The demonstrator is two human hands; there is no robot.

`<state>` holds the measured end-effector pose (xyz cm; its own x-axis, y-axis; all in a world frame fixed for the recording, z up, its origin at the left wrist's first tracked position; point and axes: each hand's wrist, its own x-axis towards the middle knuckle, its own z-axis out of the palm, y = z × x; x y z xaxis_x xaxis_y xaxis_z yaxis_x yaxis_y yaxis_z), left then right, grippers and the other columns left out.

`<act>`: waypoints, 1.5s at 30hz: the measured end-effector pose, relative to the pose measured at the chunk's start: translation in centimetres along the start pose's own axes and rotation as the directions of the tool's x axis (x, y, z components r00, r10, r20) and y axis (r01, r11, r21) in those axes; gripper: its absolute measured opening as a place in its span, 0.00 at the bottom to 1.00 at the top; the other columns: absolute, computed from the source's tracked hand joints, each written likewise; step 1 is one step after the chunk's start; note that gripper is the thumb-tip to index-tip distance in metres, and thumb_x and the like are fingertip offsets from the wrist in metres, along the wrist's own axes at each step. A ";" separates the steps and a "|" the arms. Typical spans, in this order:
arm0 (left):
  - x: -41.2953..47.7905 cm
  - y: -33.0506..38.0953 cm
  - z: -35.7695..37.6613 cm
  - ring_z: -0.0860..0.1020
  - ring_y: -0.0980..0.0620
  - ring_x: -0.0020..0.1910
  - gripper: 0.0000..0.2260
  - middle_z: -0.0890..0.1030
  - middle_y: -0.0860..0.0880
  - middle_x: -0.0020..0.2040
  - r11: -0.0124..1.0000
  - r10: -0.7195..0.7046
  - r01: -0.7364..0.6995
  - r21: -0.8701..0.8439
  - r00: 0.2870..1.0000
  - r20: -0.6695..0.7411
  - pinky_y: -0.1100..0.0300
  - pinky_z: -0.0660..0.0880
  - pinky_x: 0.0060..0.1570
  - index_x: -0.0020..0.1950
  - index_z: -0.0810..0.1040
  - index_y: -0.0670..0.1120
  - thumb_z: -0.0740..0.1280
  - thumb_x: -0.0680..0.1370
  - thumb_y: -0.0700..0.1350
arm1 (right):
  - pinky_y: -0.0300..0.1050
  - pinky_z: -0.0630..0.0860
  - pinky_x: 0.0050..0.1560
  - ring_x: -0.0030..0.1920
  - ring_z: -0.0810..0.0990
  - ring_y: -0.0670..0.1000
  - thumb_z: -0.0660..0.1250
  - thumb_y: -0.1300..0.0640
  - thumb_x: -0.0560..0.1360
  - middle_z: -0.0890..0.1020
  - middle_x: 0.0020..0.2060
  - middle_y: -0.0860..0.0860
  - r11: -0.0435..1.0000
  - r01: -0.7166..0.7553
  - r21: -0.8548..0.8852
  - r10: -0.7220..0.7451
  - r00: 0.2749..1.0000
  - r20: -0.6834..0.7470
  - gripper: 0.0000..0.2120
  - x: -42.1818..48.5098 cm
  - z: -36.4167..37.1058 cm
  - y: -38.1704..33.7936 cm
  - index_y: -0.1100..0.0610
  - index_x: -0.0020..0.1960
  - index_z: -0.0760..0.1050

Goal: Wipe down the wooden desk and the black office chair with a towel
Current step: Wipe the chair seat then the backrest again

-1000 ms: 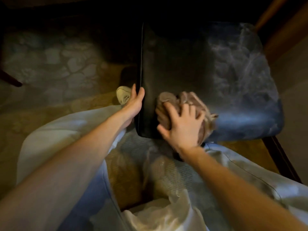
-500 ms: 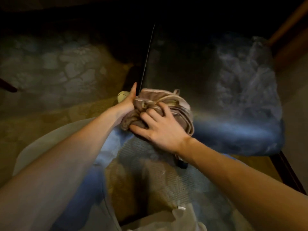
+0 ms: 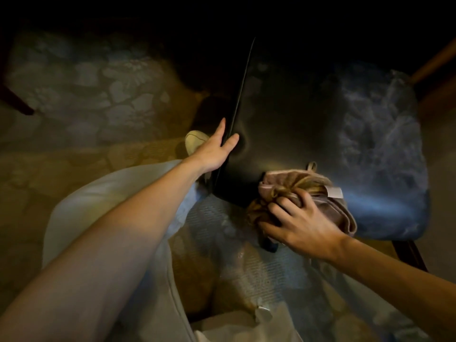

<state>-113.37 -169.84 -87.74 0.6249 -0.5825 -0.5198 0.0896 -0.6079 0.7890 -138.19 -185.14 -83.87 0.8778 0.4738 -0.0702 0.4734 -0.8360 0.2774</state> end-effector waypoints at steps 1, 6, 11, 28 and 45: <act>0.0 0.1 0.1 0.63 0.45 0.79 0.33 0.60 0.49 0.82 1.000 -0.004 0.004 0.000 1.000 -0.011 0.45 0.62 0.77 0.82 0.44 0.63 0.56 0.82 0.67 | 0.65 0.70 0.58 0.59 0.73 0.61 0.69 0.55 0.70 0.79 0.57 0.58 1.000 -0.005 -0.004 0.004 1.000 -0.024 0.22 0.8 -0.7 0.0 0.47 0.63 0.81; 0.1 0.0 -0.2 0.57 0.43 0.81 0.24 0.58 0.46 0.83 0.998 0.057 -0.057 0.041 0.998 -0.021 0.48 0.55 0.80 0.84 0.55 0.54 0.50 0.87 0.55 | 0.71 0.68 0.65 0.67 0.70 0.62 0.70 0.54 0.71 0.75 0.65 0.60 0.993 -0.118 0.001 0.118 0.991 -0.059 0.28 8.8 -1.4 -1.2 0.46 0.72 0.75; -0.1 1.2 -0.8 0.72 0.39 0.72 0.28 0.73 0.44 0.75 0.914 0.042 0.015 0.405 0.991 -0.130 0.43 0.67 0.71 0.84 0.46 0.59 0.49 0.85 0.63 | 0.67 0.73 0.57 0.63 0.68 0.62 0.77 0.52 0.67 0.72 0.64 0.60 0.998 -0.058 0.000 0.058 0.998 0.025 0.32 5.8 0.6 -0.2 0.44 0.70 0.77; -1.1 0.6 0.4 0.69 0.41 0.75 0.26 0.70 0.45 0.77 0.981 0.073 -0.005 0.192 0.935 -0.348 0.45 0.68 0.72 0.82 0.60 0.53 0.54 0.86 0.59 | 0.71 0.72 0.56 0.59 0.67 0.63 0.75 0.42 0.71 0.70 0.62 0.60 0.926 -0.356 0.122 0.356 0.934 0.025 0.36 6.7 0.9 2.6 0.42 0.75 0.65; 1.2 1.2 -1.9 0.57 0.33 0.78 0.31 0.55 0.36 0.78 0.946 -0.024 0.131 0.296 0.940 -0.341 0.38 0.49 0.78 0.82 0.39 0.62 0.49 0.83 0.67 | 0.67 0.73 0.54 0.58 0.70 0.62 0.79 0.42 0.62 0.75 0.57 0.57 0.912 -0.385 0.139 0.364 0.919 0.152 0.31 0.2 -1.2 2.8 0.43 0.64 0.78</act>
<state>-111.06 -170.25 -86.75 0.8493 -0.3494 -0.3957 -0.0629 -0.8112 0.5813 -136.75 -187.07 -81.94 0.9900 0.0889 -0.1093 0.1045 -0.9837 0.1466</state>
